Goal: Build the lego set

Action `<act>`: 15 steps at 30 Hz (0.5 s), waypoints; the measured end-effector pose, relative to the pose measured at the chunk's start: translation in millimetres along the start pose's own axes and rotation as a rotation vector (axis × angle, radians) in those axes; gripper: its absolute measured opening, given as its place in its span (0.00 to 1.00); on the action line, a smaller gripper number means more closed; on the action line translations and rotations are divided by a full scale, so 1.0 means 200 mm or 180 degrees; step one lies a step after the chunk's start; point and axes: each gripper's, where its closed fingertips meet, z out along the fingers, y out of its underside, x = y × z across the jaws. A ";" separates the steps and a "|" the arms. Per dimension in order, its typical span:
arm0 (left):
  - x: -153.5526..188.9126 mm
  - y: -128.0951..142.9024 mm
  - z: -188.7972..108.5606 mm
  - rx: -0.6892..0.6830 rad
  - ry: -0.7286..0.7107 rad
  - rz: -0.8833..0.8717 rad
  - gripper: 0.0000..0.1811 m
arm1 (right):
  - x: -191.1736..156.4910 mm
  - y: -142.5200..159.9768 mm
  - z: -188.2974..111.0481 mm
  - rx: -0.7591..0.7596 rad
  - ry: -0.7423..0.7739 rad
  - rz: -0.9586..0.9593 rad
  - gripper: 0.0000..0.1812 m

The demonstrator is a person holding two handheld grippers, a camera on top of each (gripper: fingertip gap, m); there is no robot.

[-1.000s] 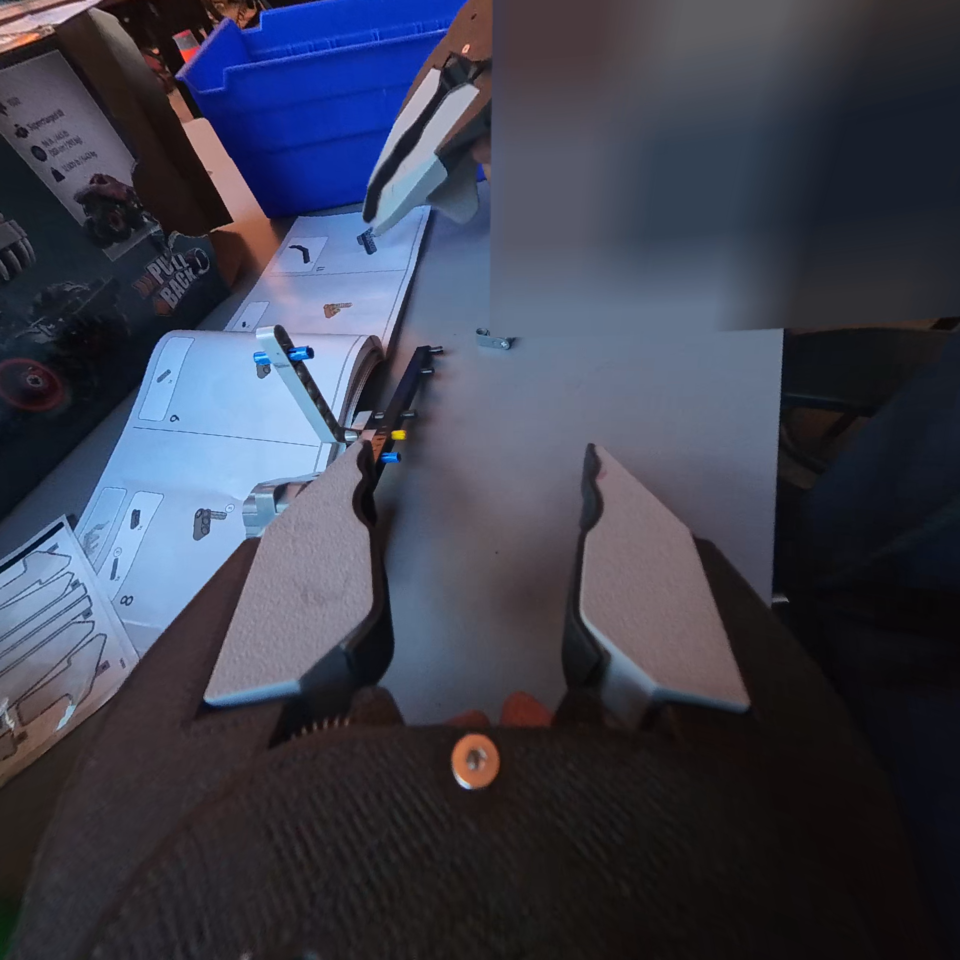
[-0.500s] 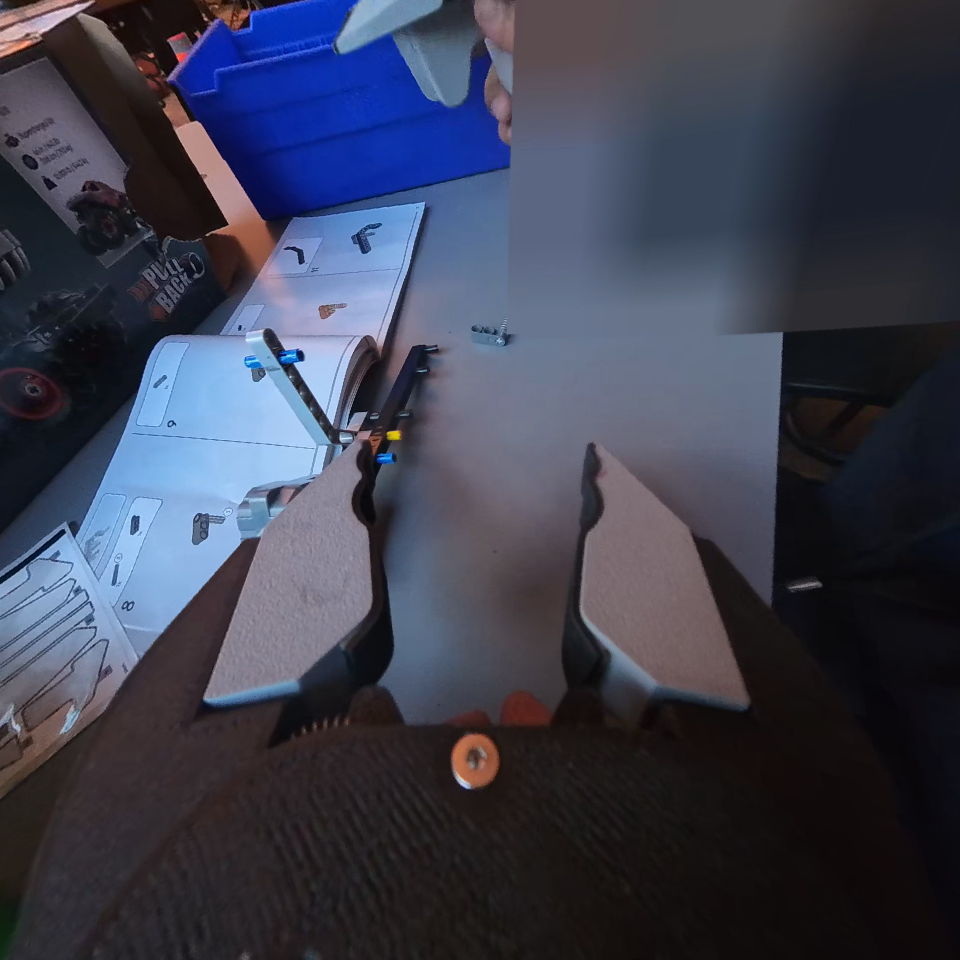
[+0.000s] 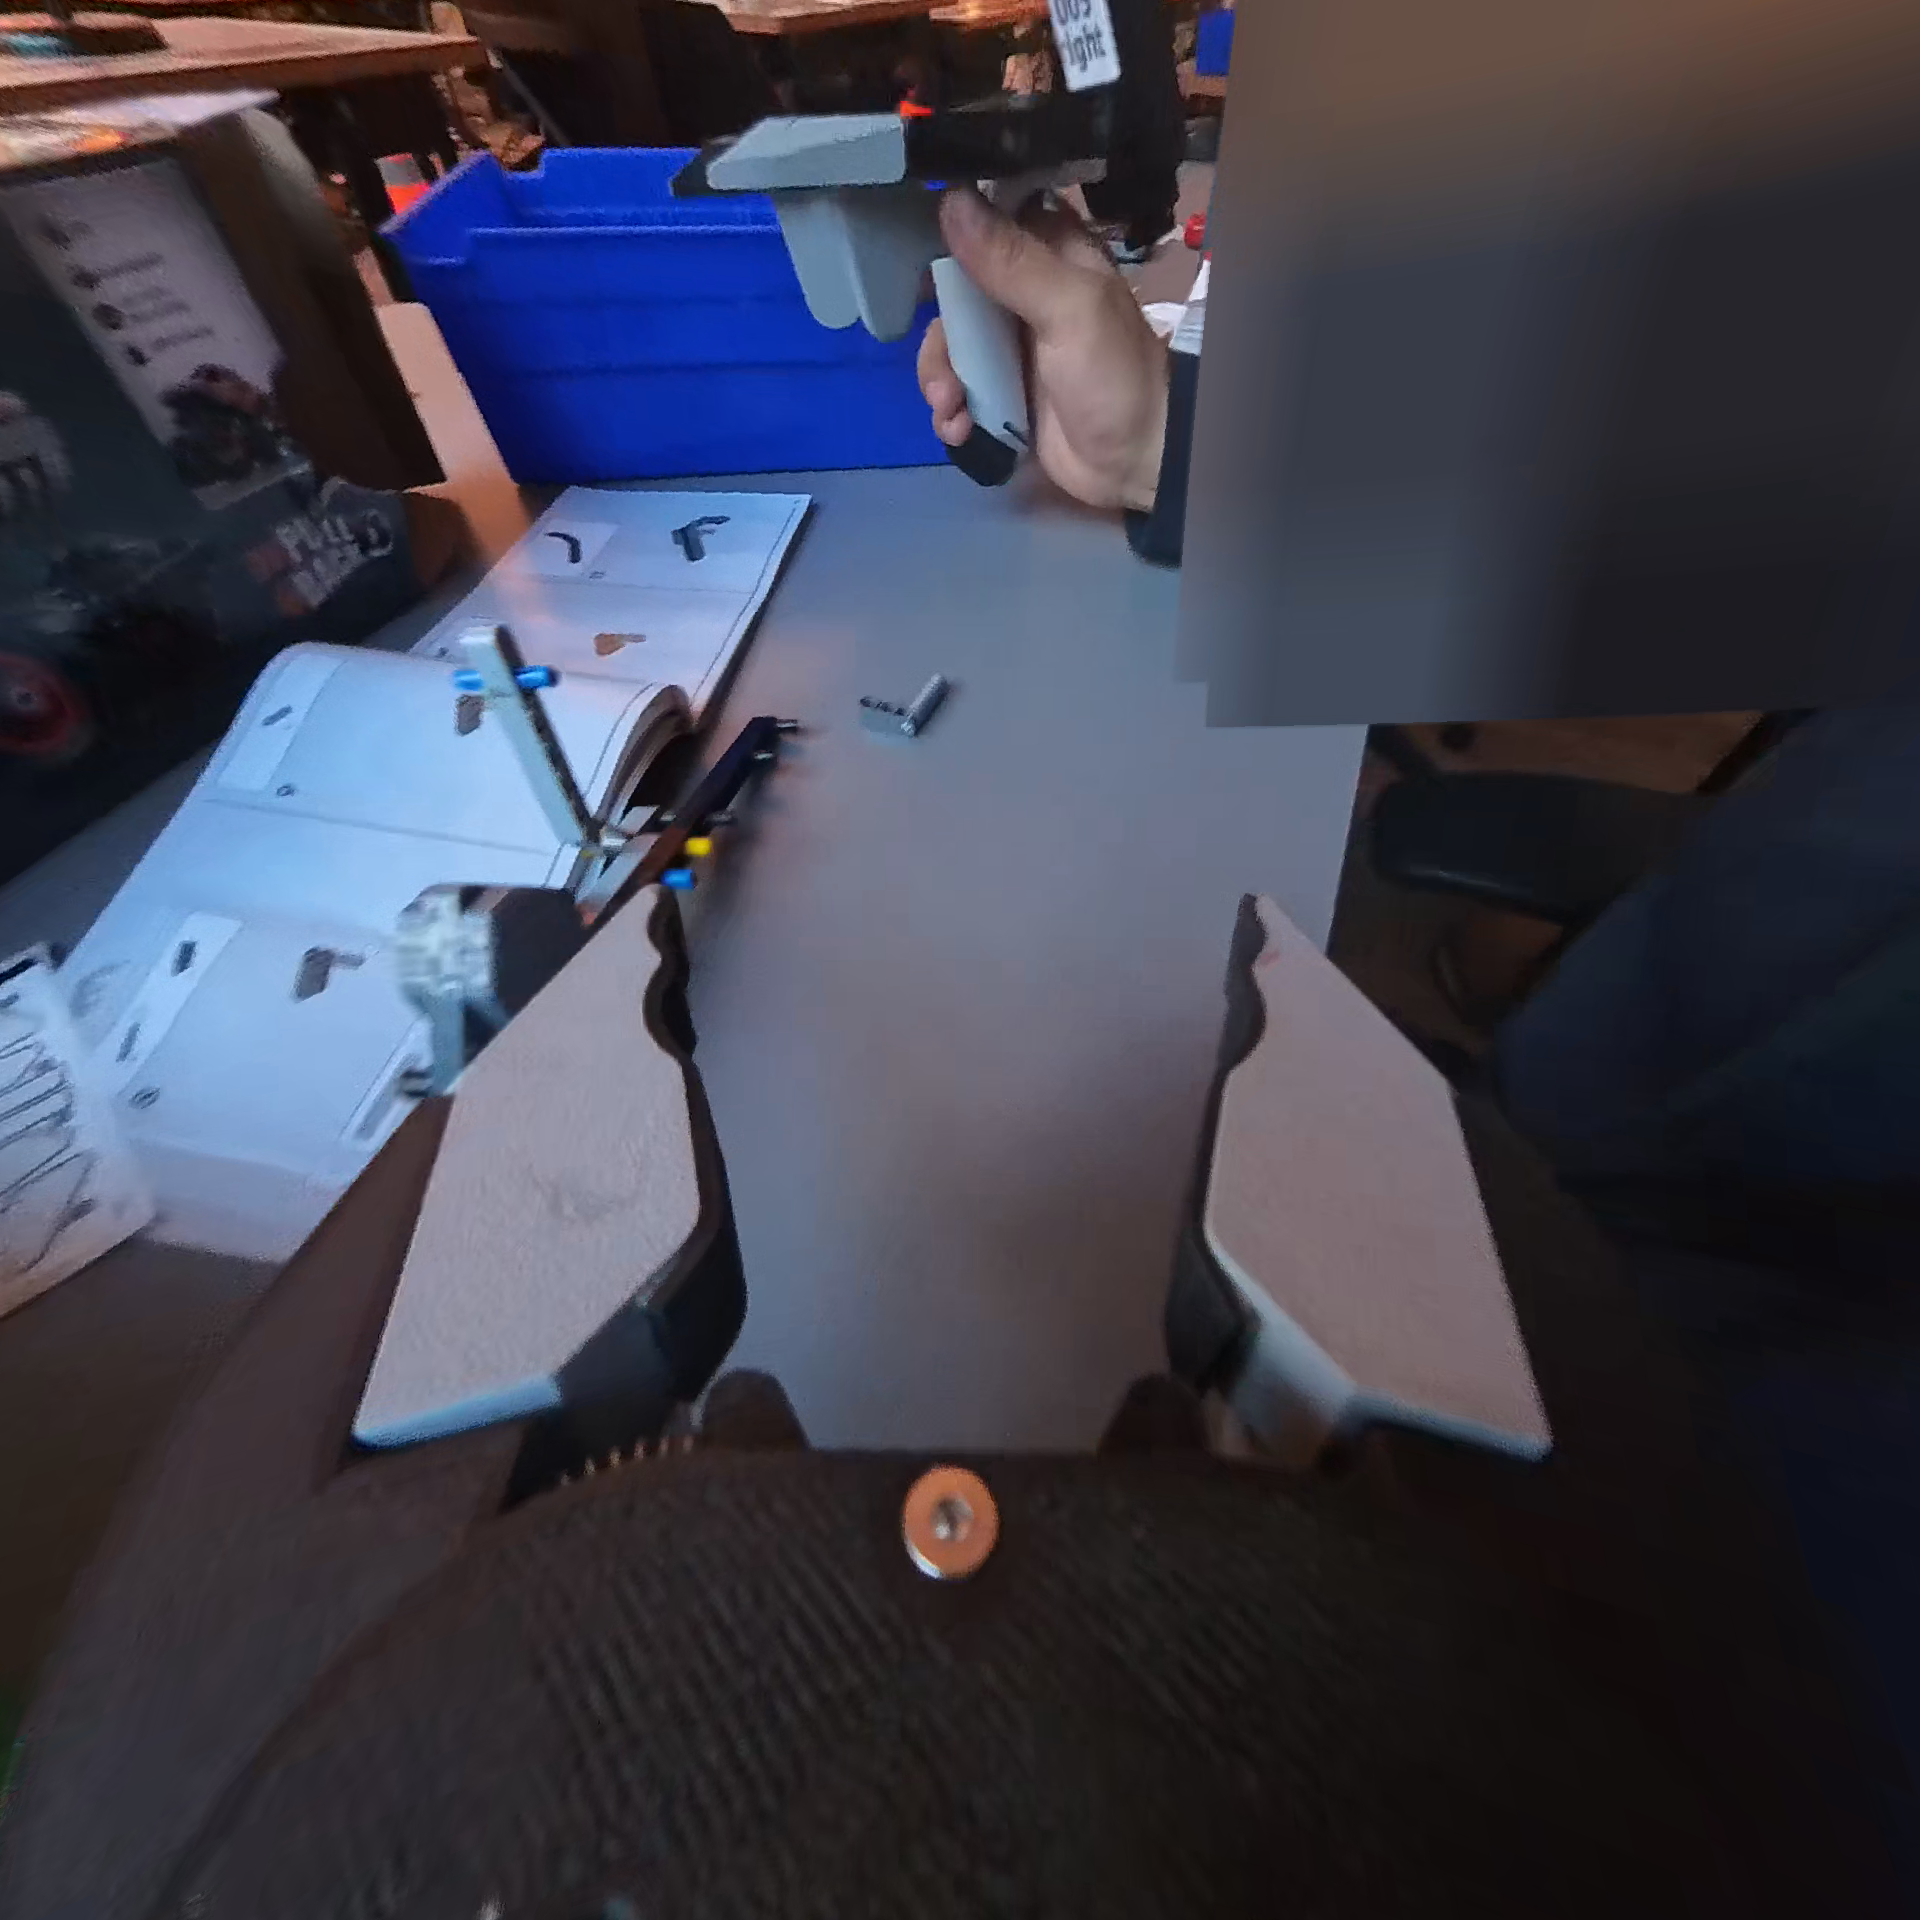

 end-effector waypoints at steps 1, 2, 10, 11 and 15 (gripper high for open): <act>0.01 0.00 -0.06 -0.0002 0.0013 0.0079 0.56 | 0.00 0.00 0.00 0.0001 0.0008 -0.0002 0.35; 0.04 0.00 -0.13 0.0014 0.0133 0.0194 0.55 | 0.01 0.01 0.00 -0.0018 0.0058 -0.0010 0.39; -0.45 -0.02 -0.84 -0.0185 -0.1253 0.0399 0.08 | 0.02 0.15 0.06 -0.0400 0.0241 -0.0380 0.38; -0.55 0.03 -0.91 -0.0405 -0.1428 0.0235 0.09 | 0.03 0.17 0.07 -0.0441 0.0271 -0.0404 0.38; -0.75 0.16 -1.02 -0.1205 -0.1346 -0.0134 0.10 | 0.08 0.20 0.07 -0.0564 0.0448 -0.0458 0.38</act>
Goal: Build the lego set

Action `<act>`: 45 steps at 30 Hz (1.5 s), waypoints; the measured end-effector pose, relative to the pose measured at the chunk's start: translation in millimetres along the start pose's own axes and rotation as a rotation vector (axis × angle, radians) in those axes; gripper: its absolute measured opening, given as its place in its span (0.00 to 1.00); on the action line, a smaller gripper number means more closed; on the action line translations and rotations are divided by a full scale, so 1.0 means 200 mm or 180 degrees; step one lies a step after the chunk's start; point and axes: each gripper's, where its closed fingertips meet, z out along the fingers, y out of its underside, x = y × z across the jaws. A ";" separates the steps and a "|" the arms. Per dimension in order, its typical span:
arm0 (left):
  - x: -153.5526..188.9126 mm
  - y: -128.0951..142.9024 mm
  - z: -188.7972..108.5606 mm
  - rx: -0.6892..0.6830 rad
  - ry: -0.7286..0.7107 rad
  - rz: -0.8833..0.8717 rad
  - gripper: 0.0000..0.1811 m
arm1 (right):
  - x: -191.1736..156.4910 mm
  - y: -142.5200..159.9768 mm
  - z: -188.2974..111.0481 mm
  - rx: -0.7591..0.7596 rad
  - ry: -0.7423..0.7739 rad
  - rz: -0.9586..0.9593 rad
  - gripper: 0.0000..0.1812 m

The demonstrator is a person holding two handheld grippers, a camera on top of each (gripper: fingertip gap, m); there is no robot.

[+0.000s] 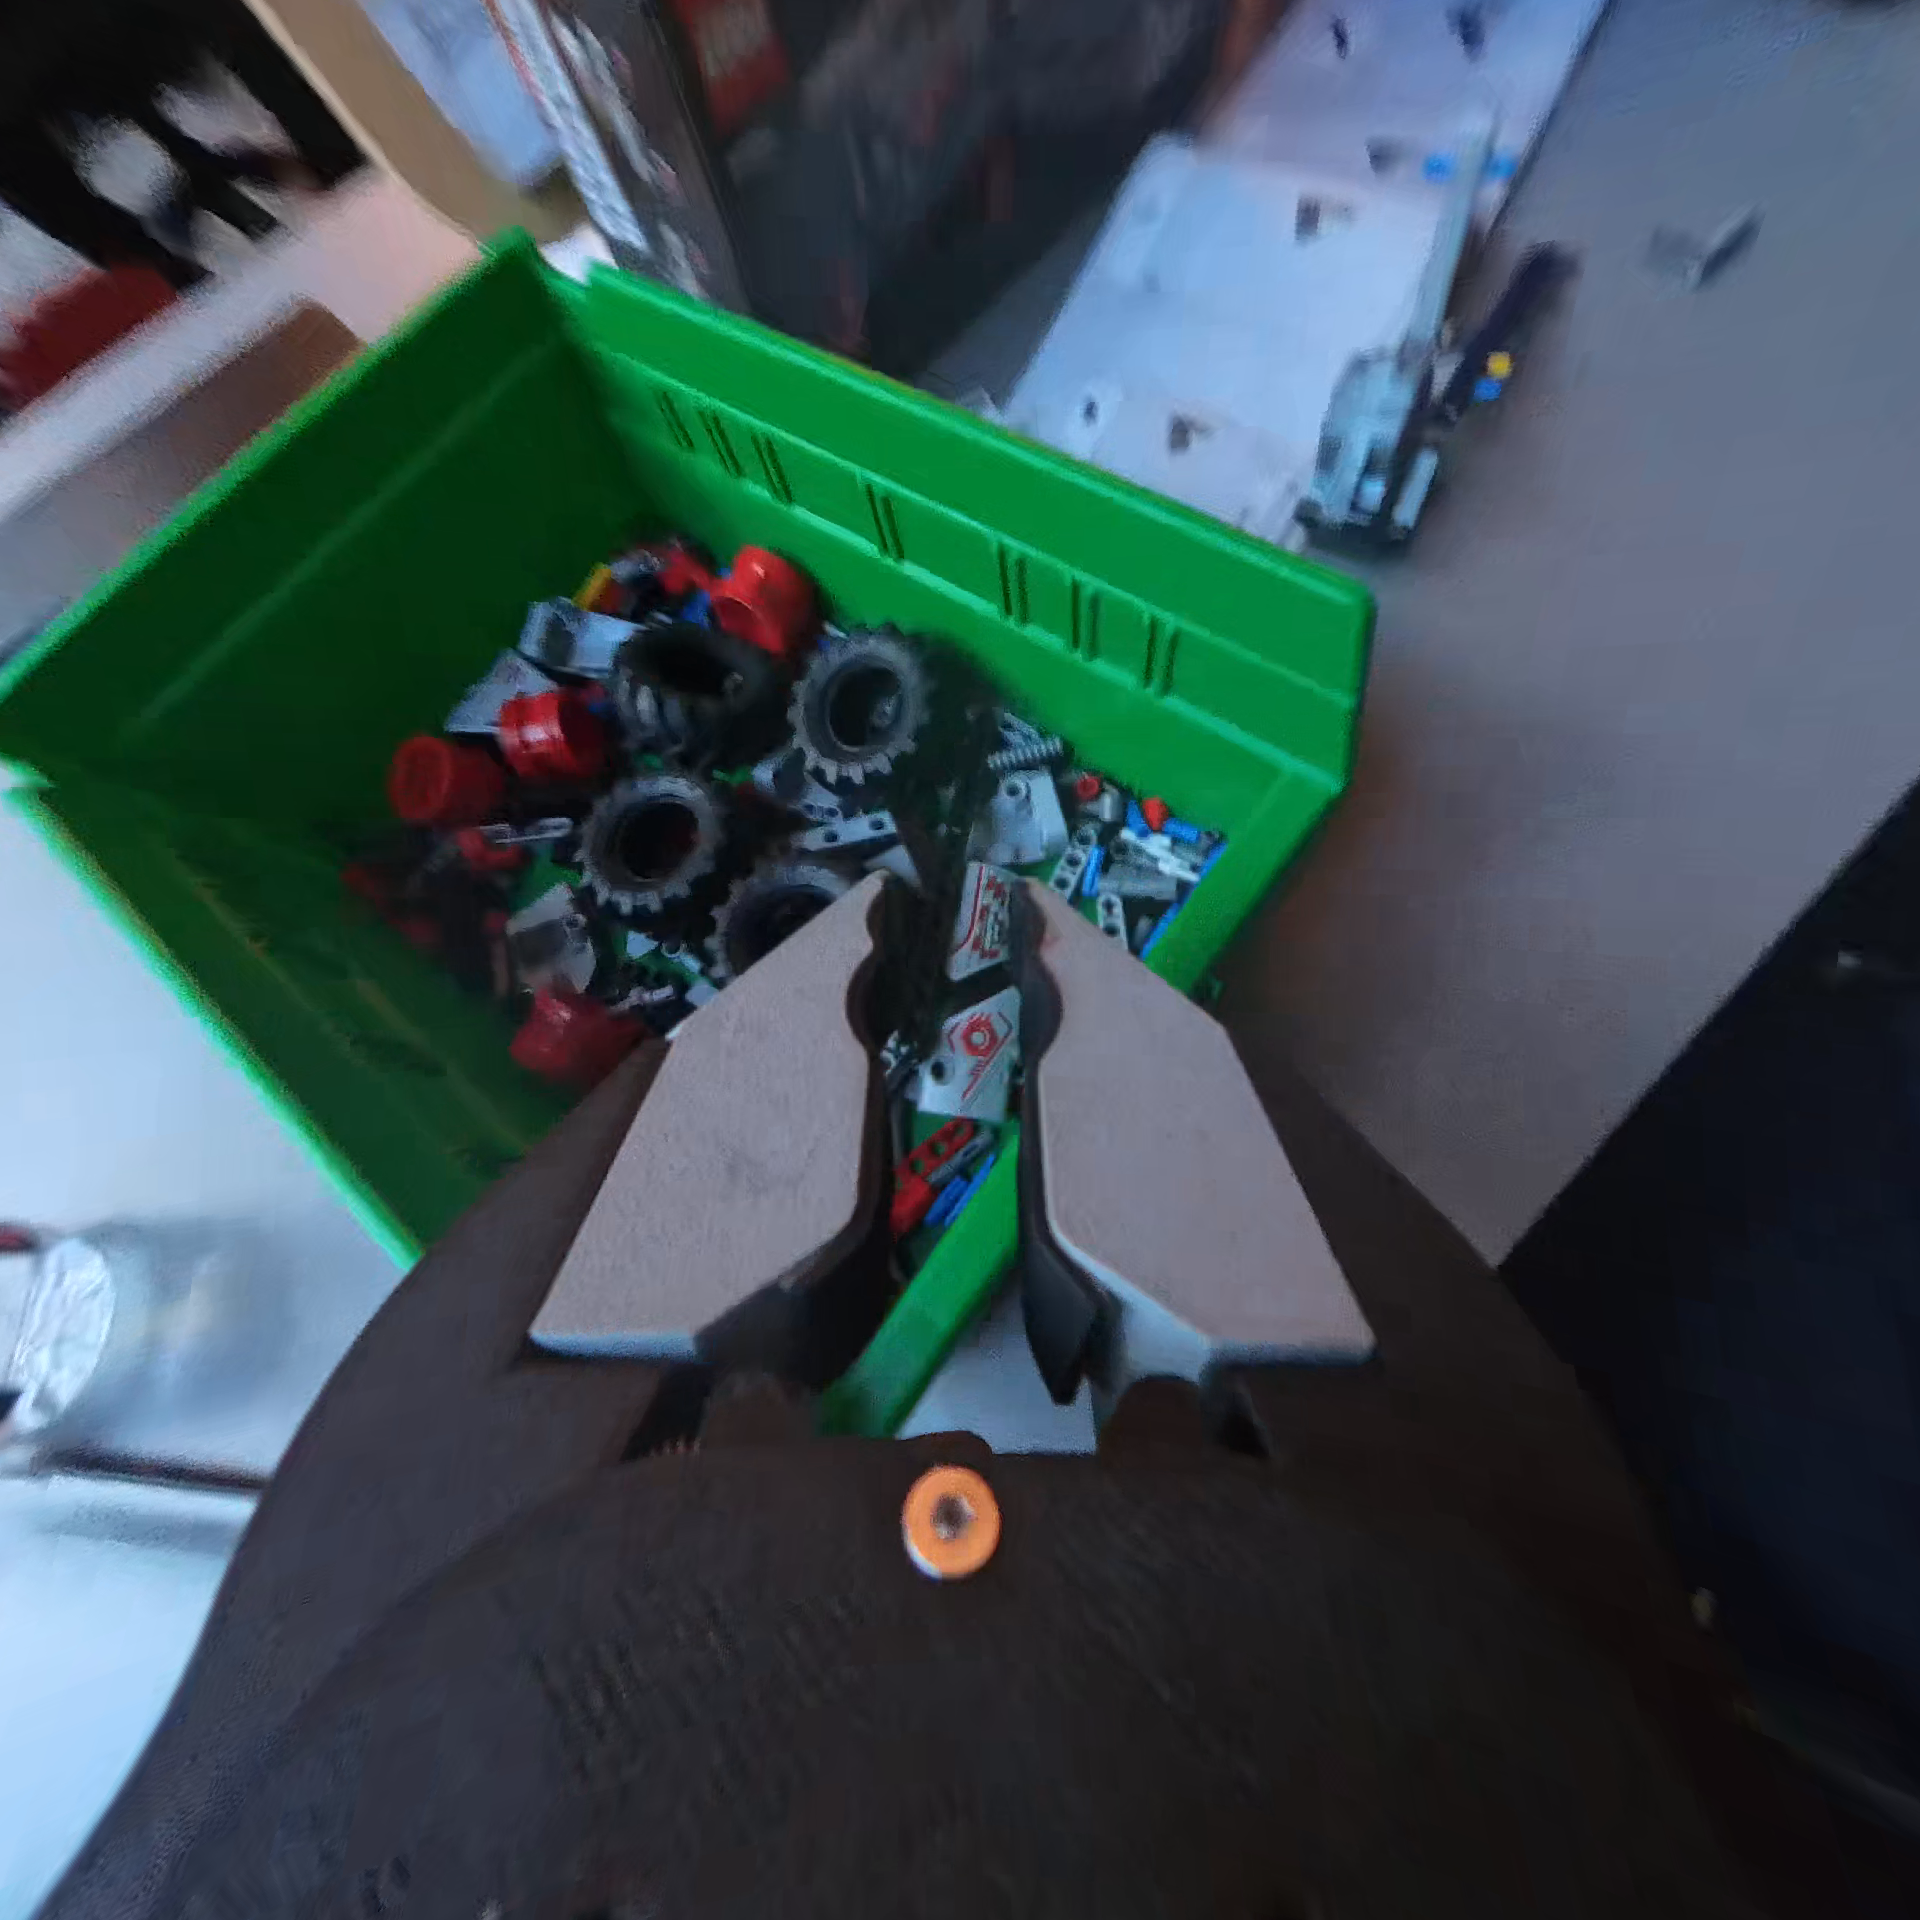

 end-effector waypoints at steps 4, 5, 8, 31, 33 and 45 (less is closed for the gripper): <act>0.00 0.05 0.19 -0.0872 0.0648 0.0186 0.15 | 0.05 0.01 -0.01 -0.0007 0.0138 0.0072 0.37; 0.03 0.09 0.25 -0.1184 0.0874 0.0204 0.22 | 0.06 0.01 -0.01 -0.0001 0.0153 0.0085 0.37; 0.03 0.26 0.39 -0.2101 0.1140 0.0330 0.29 | 0.06 0.02 -0.01 -0.0054 0.0192 0.0047 0.36; 0.01 0.14 0.31 -0.1810 0.2007 0.0340 0.19 | 0.07 0.06 0.01 -0.0247 0.0220 0.0022 0.32; 0.04 0.15 0.33 -0.1944 0.2017 0.0565 0.20 | 0.07 0.06 0.01 -0.0256 0.0231 0.0022 0.32; 0.26 -0.04 0.41 -0.1742 0.2394 0.0439 0.17 | 0.08 0.08 0.02 -0.0316 0.0266 0.0016 0.32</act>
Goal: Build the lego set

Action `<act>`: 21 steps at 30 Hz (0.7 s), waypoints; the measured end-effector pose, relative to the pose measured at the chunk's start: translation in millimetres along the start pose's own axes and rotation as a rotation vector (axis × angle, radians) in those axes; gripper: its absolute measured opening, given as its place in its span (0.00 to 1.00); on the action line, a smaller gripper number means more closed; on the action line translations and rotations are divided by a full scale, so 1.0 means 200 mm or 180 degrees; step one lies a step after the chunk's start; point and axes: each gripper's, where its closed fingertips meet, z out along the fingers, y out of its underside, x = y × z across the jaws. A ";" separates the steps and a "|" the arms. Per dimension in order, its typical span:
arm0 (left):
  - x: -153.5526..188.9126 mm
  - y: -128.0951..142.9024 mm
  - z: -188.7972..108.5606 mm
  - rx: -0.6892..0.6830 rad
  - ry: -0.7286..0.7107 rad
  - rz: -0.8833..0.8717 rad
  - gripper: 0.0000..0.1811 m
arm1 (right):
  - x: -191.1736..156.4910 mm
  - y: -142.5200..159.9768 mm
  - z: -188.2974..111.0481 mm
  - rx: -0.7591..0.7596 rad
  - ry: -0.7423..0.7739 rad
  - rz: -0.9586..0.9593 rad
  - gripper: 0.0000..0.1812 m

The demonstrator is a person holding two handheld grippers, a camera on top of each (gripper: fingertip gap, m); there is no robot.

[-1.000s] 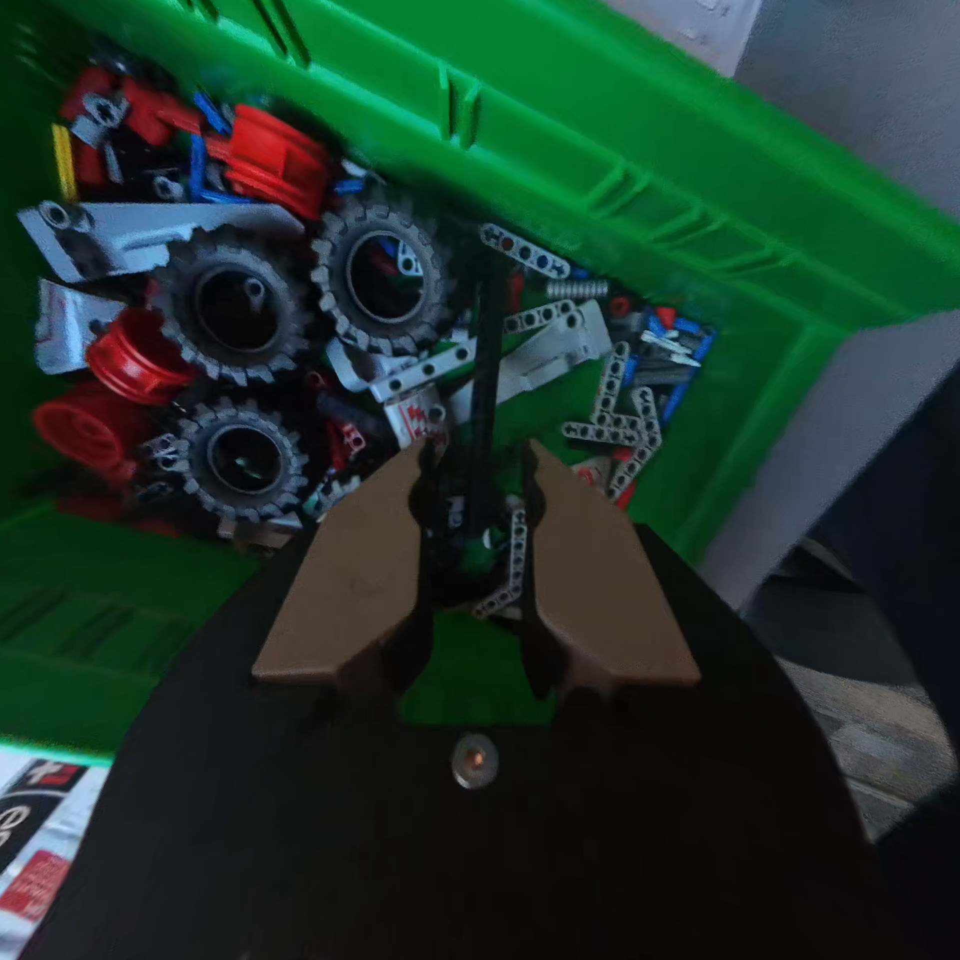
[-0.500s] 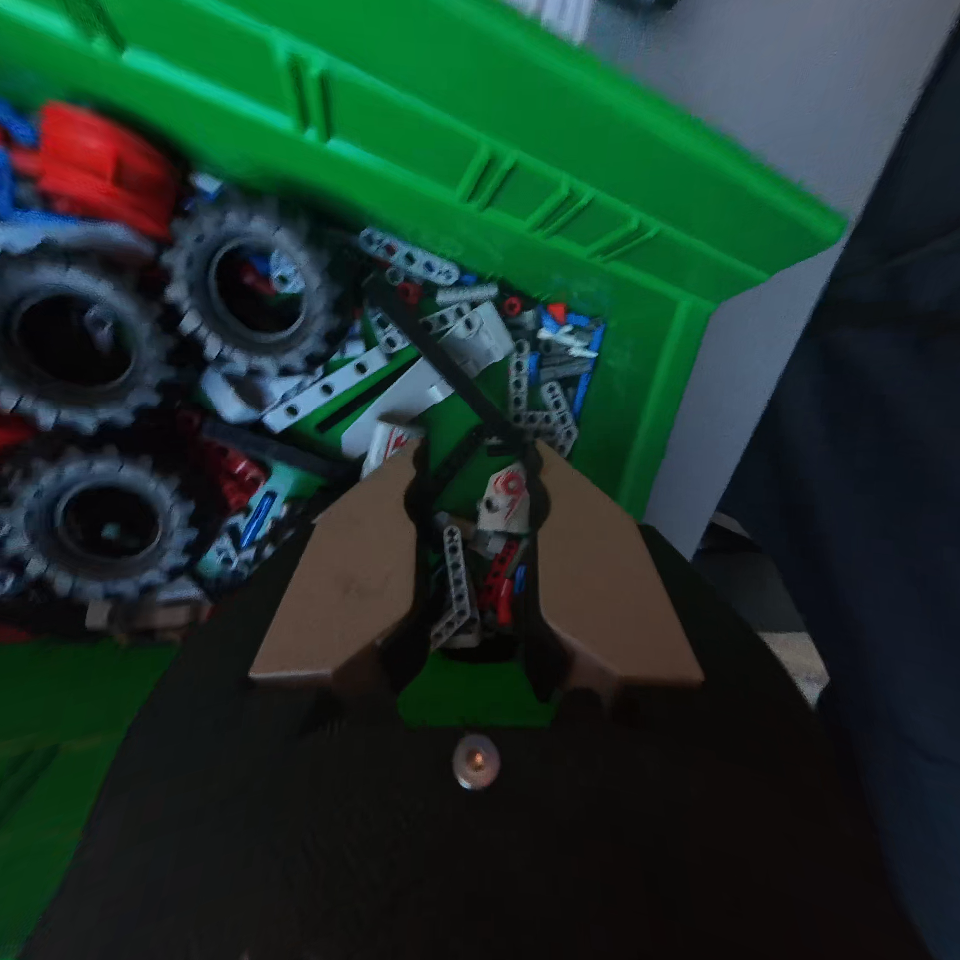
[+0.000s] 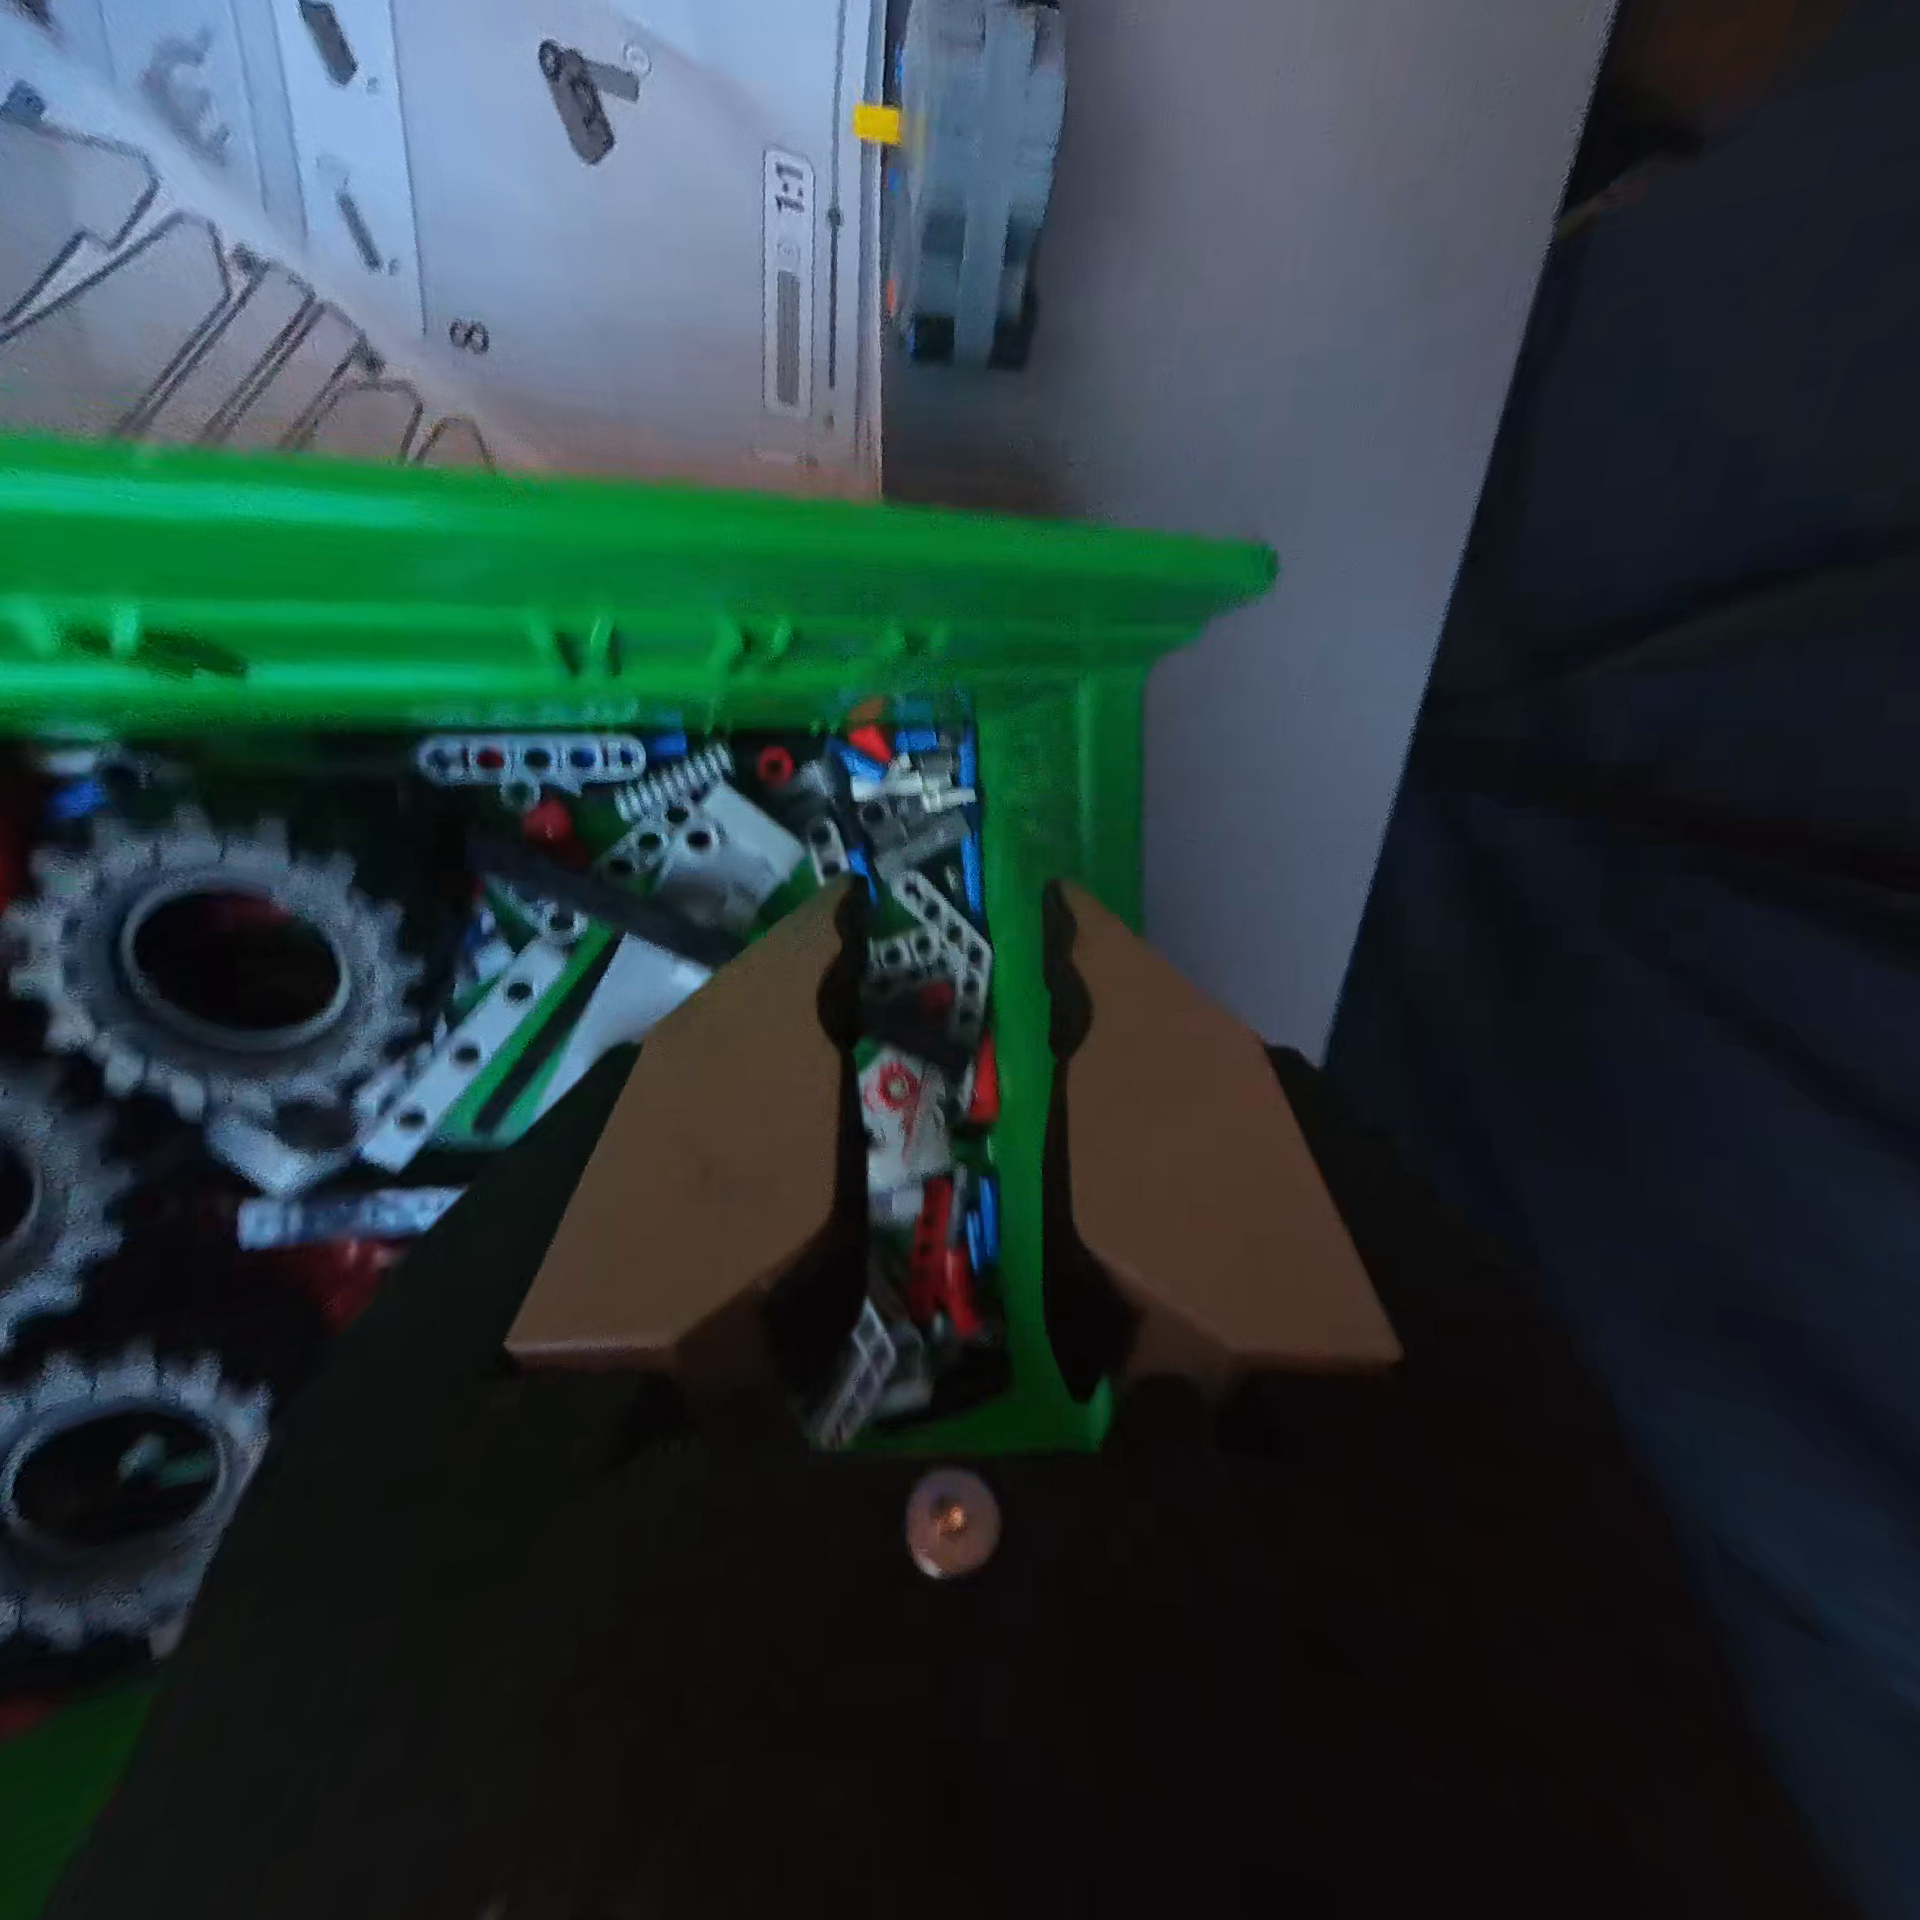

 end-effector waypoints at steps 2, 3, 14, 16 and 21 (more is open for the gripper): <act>-0.02 -0.04 0.09 -0.0061 -0.0004 0.0053 0.16 | 0.00 0.00 0.00 0.0019 0.0008 -0.0017 0.32; -0.03 -0.03 0.14 -0.0134 0.0019 0.0033 0.12 | 0.00 -0.01 -0.01 0.0033 0.0013 -0.0024 0.31; -0.14 0.10 -0.04 -0.0041 -0.0238 -0.0317 0.00 | -0.02 0.00 -0.01 0.0021 -0.0113 0.0035 0.31; -0.13 0.08 -0.04 0.0087 -0.0183 -0.0307 0.00 | -0.02 0.00 -0.01 0.0035 -0.0106 0.0033 0.30; -0.09 0.08 0.08 -0.0121 -0.0009 -0.0204 0.00 | -0.03 0.00 -0.01 0.0023 -0.0098 0.0019 0.30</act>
